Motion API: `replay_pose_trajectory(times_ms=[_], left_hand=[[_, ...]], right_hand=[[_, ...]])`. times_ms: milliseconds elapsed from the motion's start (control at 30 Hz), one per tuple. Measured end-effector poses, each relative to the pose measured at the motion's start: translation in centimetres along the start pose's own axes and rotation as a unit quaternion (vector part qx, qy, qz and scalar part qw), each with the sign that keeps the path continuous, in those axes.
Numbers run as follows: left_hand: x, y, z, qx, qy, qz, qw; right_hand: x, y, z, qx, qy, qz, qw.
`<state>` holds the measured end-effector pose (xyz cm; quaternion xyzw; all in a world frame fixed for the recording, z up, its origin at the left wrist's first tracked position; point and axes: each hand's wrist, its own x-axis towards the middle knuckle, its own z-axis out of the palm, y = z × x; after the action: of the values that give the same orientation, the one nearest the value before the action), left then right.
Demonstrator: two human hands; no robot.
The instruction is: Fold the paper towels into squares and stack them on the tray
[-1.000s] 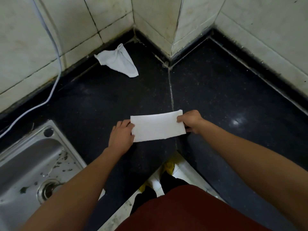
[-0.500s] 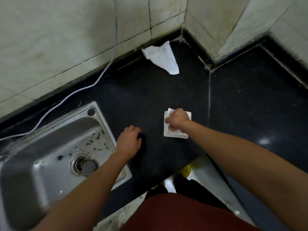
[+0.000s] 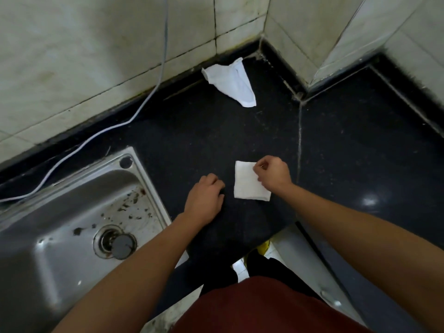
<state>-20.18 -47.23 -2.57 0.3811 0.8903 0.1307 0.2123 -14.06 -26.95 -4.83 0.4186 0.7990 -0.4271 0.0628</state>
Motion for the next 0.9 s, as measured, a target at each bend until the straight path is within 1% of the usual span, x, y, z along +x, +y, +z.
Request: replay_pose_trajectory(times_ms=[67,133,200,267,333,400,433,500,567,633,767,833,900], left_hand=[[1.7,1.6,0.3,0.035,-0.016,0.046,0.998],[3.4,2.8,0.6,0.076,-0.049,0.068,0.994],[5.0,3.4,1.2,0.114,-0.092,0.071,0.987],[5.9,3.1,1.8,0.135,-0.126,0.058,0.981],[6.2,2.6,2.3,0.136,-0.142,0.050,0.979],[6.2,2.2,2.6,0.134,-0.145,0.052,0.979],[6.2,2.2,2.7,0.133,-0.147,0.052,0.979],[6.1,2.2,2.7,0.131,-0.147,0.048,0.979],[6.2,2.3,2.8,0.134,-0.146,0.045,0.979],[6.3,2.4,2.7,0.139,-0.143,0.043,0.979],[6.2,2.5,2.8,0.138,-0.144,0.033,0.979],[6.1,2.6,3.0,0.138,-0.145,0.029,0.979],[6.1,2.7,3.0,0.139,-0.142,0.025,0.980]], right_hand=[[0.4,0.8,-1.0,0.042,0.004,0.009,0.999],[0.8,1.1,-1.4,0.097,-0.022,0.035,0.994],[1.2,1.7,-1.7,0.156,-0.048,0.084,0.983],[1.4,2.8,-2.0,0.181,-0.050,0.121,0.975],[1.3,4.0,-2.7,0.154,-0.029,0.101,0.982],[0.3,4.5,-3.1,0.095,-0.013,0.039,0.995],[-0.5,4.5,-3.2,0.076,-0.018,0.009,0.997],[-2.4,4.4,-2.8,0.075,-0.067,-0.026,0.995],[-3.8,4.6,-2.2,0.081,-0.138,-0.025,0.987],[-4.4,5.3,-1.7,0.070,-0.176,-0.002,0.982],[-4.3,7.1,-2.5,0.062,-0.170,0.076,0.980],[-4.3,7.8,-3.2,0.008,-0.175,0.066,0.982],[-4.5,8.1,-3.6,-0.073,-0.145,0.019,0.987]])
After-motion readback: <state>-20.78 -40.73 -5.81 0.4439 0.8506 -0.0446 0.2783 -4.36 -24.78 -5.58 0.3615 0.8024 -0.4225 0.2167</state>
